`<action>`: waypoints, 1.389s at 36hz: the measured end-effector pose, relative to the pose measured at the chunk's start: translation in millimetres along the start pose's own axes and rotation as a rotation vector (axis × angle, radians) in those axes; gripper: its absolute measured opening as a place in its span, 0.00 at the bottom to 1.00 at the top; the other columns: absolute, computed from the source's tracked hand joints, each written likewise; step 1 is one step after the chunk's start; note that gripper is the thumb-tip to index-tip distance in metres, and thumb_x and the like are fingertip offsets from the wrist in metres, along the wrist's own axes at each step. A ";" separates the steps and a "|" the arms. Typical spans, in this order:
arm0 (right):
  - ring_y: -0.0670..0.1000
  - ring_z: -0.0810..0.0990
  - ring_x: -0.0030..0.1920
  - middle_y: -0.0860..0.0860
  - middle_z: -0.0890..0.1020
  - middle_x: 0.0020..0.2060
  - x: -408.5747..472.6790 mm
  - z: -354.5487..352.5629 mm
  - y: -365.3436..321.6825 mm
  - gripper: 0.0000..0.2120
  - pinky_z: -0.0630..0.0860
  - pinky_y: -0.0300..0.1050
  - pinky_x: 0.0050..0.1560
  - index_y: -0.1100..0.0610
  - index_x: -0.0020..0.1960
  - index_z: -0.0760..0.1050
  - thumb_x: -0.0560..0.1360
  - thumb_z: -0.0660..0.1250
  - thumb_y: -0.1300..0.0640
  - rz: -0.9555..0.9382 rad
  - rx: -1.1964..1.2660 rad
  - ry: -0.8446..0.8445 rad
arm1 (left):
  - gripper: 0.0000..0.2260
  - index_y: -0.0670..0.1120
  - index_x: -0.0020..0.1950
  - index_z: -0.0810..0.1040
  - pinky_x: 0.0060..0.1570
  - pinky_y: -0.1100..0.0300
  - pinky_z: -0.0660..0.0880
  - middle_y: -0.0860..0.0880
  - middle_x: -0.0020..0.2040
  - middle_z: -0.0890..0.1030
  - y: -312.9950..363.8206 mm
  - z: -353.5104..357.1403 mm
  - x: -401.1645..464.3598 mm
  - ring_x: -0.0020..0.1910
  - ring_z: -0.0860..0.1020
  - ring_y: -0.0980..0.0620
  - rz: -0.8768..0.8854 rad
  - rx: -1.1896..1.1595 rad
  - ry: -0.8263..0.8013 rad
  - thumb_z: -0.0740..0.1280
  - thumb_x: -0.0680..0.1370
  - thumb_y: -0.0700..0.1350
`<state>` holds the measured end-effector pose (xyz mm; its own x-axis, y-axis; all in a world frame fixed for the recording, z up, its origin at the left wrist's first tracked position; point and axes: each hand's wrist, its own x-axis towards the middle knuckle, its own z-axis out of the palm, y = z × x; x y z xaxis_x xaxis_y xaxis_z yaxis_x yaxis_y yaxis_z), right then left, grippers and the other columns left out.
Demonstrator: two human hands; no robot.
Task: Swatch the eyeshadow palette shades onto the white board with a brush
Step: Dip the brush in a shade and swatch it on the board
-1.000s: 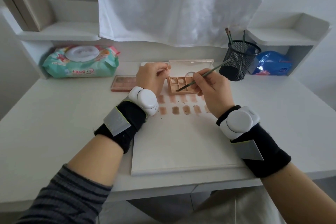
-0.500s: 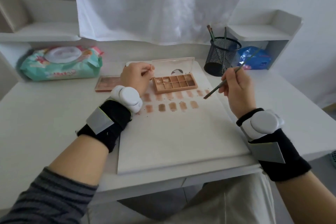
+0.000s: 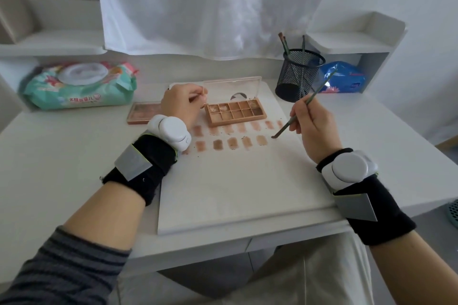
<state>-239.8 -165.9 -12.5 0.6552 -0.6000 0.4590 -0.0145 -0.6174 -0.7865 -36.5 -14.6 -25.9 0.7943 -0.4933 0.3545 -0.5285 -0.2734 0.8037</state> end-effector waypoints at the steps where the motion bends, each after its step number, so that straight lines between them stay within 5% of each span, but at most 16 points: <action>1: 0.44 0.71 0.29 0.50 0.73 0.29 -0.1 -0.4 0.2 0.14 0.69 0.34 0.35 0.52 0.37 0.67 0.81 0.54 0.60 0.004 -0.001 -0.003 | 0.06 0.43 0.48 0.82 0.56 0.52 0.77 0.48 0.45 0.84 0.1 0.2 -0.2 0.46 0.83 0.49 0.001 -0.001 0.000 0.66 0.75 0.38; 23: 0.43 0.69 0.28 0.51 0.71 0.28 -1.3 -0.4 1.6 0.15 0.67 0.33 0.32 0.53 0.36 0.67 0.81 0.54 0.59 -0.006 -0.008 0.021 | 0.05 0.43 0.47 0.82 0.56 0.51 0.77 0.48 0.46 0.83 -1.7 -0.1 0.9 0.47 0.83 0.49 -0.012 -0.017 -0.001 0.67 0.75 0.39; 29: 0.45 0.72 0.31 0.49 0.74 0.29 2.1 0.3 4.3 0.12 0.71 0.39 0.38 0.54 0.39 0.68 0.81 0.54 0.59 -0.017 -0.045 0.040 | 0.05 0.43 0.48 0.82 0.55 0.50 0.77 0.48 0.46 0.84 -3.5 1.2 2.0 0.47 0.83 0.49 -0.004 -0.031 0.007 0.67 0.74 0.38; 50: 0.44 0.70 0.29 0.50 0.72 0.28 -0.2 -1.9 2.7 0.14 0.68 0.32 0.33 0.52 0.37 0.68 0.81 0.55 0.58 -0.021 0.007 0.067 | 0.05 0.44 0.46 0.82 0.55 0.51 0.77 0.52 0.43 0.82 -0.7 -0.2 0.4 0.45 0.83 0.50 -0.014 -0.019 0.003 0.67 0.74 0.38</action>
<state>-241.4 -168.4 -14.0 0.6034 -0.6199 0.5015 0.0038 -0.6267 -0.7792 -35.7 -14.5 -26.2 0.8027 -0.4871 0.3442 -0.5112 -0.2646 0.8177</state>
